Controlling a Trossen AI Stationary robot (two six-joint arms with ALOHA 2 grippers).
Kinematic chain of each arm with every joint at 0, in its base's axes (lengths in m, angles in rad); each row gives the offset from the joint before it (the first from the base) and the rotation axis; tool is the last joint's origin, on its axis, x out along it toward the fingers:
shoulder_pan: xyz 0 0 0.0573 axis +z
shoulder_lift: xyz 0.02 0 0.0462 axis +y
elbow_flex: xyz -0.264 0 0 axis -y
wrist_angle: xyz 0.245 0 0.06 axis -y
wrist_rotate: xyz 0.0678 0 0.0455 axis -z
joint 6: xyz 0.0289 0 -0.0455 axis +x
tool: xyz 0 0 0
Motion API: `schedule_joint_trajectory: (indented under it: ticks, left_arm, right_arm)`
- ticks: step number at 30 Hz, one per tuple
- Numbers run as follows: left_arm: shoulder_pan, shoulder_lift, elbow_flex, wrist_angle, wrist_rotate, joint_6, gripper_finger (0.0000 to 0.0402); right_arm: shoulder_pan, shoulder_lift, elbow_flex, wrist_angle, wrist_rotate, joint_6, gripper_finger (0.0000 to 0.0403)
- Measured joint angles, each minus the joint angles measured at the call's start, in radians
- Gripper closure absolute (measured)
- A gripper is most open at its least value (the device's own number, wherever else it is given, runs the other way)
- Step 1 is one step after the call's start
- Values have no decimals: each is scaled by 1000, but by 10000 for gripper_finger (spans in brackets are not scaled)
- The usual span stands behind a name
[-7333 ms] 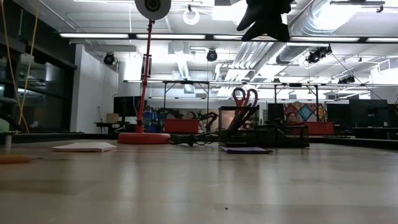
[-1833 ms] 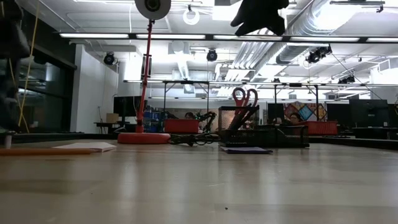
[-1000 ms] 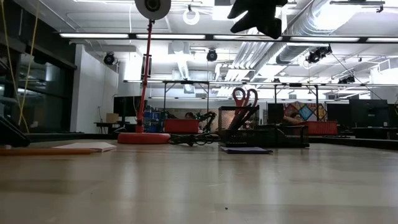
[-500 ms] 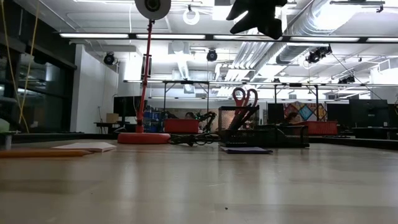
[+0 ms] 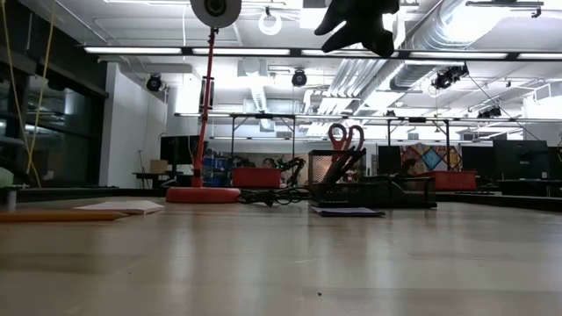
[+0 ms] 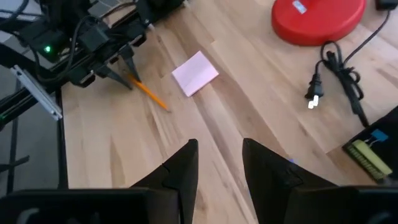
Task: Pick and place office supplies into organizer
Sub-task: Put the left orange pencil into the black desk organizer
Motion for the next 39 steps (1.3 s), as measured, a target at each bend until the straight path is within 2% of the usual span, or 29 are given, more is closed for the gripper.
schedule_joint_trajectory:
  ticks: [5,11,15,21,29,34,39]
  left_arm:
    - [25,8,-14,4,-27,-54,311]
    - [84,9,-19,33,-31,33,388]
    - [116,9,-19,53,-32,44,379]
    - [129,-1,-23,104,-96,34,392]
    - [128,-5,14,114,-109,37,398]
    - [128,-6,38,119,-50,45,399]
    - [142,-7,79,123,-43,64,400]
  right_arm:
    - [-13,0,1,3,12,-2,289]
    - [-13,0,1,2,22,-2,289]
    - [-11,0,1,2,22,-2,289]
    - [-11,0,1,2,28,-10,289]
    - [-11,0,1,1,25,-26,289]
    - [-12,0,1,2,-60,-28,289]
    - [-29,0,1,13,-165,2,289]
